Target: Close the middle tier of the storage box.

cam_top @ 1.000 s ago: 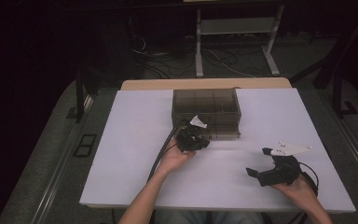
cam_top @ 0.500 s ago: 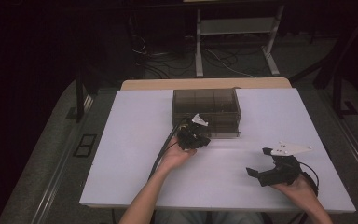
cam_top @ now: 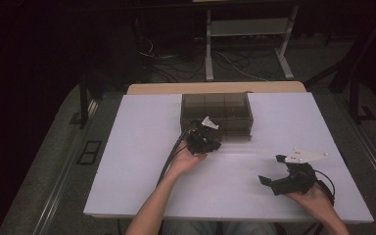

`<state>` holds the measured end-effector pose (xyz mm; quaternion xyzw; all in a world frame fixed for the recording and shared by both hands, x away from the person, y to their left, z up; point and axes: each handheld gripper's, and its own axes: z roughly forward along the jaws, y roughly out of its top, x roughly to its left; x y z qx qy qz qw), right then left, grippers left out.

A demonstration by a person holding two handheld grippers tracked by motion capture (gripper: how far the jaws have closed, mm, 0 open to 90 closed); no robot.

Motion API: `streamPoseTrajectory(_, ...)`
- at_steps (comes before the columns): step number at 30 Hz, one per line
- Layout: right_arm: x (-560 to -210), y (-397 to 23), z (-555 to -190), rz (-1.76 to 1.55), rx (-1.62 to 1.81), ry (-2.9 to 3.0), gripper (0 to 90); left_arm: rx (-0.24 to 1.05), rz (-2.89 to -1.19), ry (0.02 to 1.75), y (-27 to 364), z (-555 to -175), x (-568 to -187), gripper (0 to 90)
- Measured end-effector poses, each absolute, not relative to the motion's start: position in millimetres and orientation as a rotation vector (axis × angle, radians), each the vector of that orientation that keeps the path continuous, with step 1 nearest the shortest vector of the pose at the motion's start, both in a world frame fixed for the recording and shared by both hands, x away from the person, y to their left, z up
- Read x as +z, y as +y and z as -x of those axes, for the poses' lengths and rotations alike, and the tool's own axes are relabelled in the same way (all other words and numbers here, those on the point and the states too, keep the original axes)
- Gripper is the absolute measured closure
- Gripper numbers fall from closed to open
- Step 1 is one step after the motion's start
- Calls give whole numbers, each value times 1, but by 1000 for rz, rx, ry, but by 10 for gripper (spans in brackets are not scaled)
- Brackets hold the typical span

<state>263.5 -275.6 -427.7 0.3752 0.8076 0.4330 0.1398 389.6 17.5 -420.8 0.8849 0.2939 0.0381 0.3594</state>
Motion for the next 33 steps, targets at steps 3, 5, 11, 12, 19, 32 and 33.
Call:
streamPoseTrajectory(3,-428,-275,-263,-1081,1250,2334,0,98,-2286,755,18,-391,-421,887)
streamPoseTrajectory(5,-428,-276,-263,-1083,1251,2334,0,98,-2278,756,18,-391,-421,888)
streamPoseTrajectory(11,-428,-275,-264,-1083,1246,2337,0,103,-2280,756,19,-393,-421,887)
streamPoseTrajectory(12,-428,-275,-263,-1084,1247,2336,0,102,-2280,758,19,-393,-421,887)
streamPoseTrajectory(19,-428,-276,-263,-1086,1248,2335,0,106,-2267,771,18,-395,-420,888)
streamPoseTrajectory(32,-428,-275,-264,-1084,1245,2337,0,122,-2258,782,17,-400,-418,887)
streamPoseTrajectory(33,-428,-275,-264,-1085,1246,2336,0,119,-2258,783,18,-400,-417,888)
